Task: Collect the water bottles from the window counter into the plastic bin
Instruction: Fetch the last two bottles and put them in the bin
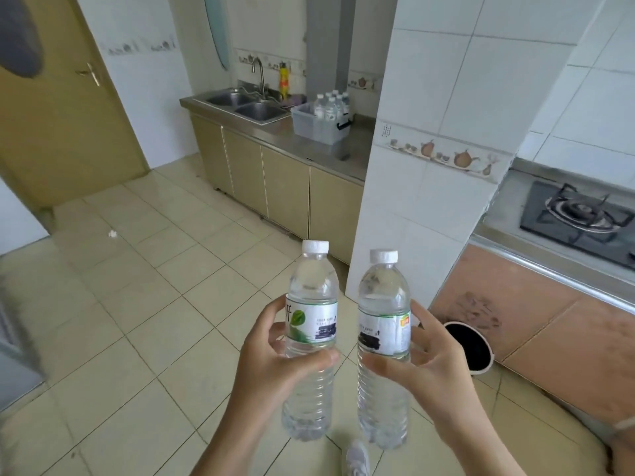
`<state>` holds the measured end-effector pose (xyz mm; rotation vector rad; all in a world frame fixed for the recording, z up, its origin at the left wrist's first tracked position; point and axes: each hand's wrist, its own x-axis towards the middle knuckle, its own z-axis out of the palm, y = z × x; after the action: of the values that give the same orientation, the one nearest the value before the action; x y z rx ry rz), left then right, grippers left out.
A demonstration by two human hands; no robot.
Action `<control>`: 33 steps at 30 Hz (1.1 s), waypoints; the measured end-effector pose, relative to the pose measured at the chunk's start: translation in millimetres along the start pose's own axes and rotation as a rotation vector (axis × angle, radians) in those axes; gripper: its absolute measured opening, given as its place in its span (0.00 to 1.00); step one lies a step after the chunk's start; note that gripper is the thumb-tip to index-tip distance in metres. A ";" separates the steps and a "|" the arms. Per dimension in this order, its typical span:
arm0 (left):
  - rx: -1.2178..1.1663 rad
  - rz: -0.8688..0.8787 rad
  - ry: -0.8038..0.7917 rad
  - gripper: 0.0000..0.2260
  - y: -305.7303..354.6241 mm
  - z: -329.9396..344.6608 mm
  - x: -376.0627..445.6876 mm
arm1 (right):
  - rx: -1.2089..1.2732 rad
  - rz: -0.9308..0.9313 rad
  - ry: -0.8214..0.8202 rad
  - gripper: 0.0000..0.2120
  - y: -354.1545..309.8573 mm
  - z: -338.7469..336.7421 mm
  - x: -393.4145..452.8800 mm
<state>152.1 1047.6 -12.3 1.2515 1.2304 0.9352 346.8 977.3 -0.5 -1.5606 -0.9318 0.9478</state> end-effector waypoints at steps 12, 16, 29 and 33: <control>-0.016 -0.026 0.180 0.39 44.7 55.3 250.5 | 0.006 -0.050 -0.165 0.36 -41.3 1.3 296.7; -0.019 -0.038 0.225 0.42 57.2 51.7 321.2 | -0.009 -0.092 -0.217 0.34 -63.7 22.2 377.0; -0.042 -0.025 0.218 0.40 86.1 -6.4 604.0 | -0.049 -0.063 -0.200 0.33 -100.0 135.5 624.9; -0.034 0.001 0.153 0.40 105.1 -17.4 683.3 | -0.030 -0.056 -0.147 0.35 -112.9 158.5 692.4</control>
<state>250.5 1732.1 -9.3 1.1715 1.3275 1.0643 457.7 1687.9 10.1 -1.4971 -1.0918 1.0228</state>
